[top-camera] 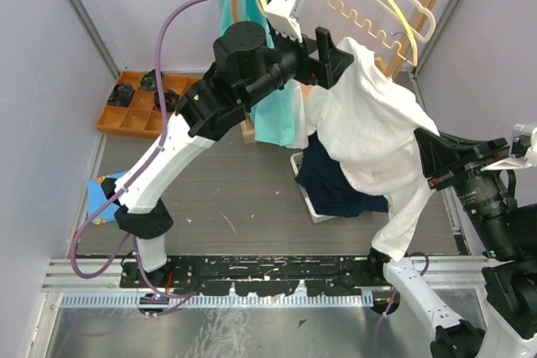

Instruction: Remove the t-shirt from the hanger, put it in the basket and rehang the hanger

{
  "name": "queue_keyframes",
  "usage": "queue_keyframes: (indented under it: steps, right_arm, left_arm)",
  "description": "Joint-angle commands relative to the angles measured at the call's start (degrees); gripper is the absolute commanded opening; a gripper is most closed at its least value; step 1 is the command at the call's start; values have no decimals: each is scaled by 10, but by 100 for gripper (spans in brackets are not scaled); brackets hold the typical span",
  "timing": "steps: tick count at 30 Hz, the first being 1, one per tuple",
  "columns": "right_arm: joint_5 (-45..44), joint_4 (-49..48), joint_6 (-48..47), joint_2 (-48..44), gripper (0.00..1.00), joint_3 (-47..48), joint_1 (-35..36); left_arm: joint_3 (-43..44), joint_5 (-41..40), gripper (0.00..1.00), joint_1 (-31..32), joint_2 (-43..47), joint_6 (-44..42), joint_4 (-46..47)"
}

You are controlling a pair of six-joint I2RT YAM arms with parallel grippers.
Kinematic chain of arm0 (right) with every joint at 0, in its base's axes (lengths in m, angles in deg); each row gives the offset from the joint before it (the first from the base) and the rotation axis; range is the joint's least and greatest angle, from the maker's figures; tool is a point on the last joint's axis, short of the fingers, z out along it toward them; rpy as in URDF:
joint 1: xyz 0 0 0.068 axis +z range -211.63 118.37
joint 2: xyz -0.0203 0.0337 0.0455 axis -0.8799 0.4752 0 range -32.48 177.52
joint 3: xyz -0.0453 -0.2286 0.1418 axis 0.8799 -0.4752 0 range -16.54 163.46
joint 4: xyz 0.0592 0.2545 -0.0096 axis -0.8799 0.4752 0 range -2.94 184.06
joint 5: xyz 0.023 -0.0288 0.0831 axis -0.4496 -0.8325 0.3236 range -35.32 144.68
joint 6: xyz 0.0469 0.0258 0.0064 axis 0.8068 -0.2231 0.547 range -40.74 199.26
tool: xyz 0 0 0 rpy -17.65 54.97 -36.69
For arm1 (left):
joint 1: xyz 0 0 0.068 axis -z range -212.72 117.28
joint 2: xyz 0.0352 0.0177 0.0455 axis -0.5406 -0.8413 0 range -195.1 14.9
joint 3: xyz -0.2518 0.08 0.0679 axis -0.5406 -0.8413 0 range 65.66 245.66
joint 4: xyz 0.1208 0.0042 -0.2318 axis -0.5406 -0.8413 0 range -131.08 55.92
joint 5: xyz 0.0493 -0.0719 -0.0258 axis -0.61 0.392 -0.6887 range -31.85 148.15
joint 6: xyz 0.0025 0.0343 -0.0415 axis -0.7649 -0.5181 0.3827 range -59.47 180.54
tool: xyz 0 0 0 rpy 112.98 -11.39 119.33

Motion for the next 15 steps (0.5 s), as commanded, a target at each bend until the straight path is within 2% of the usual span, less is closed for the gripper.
queue_keyframes:
  steps: [1, 5, 15]
  right_arm:
    - [41, -65, -17, -18, 1, -22, -21]
    - [60, -77, -29, -31, 1, -43, -40]
    - [67, -101, -40, -47, 1, -66, -59]
  left_arm:
    - [16, 22, 88, -1, -7, 27, 12]
    - [12, 26, 85, 0, -15, 40, 8]
    - [-1, 40, 83, 14, -29, 69, -14]
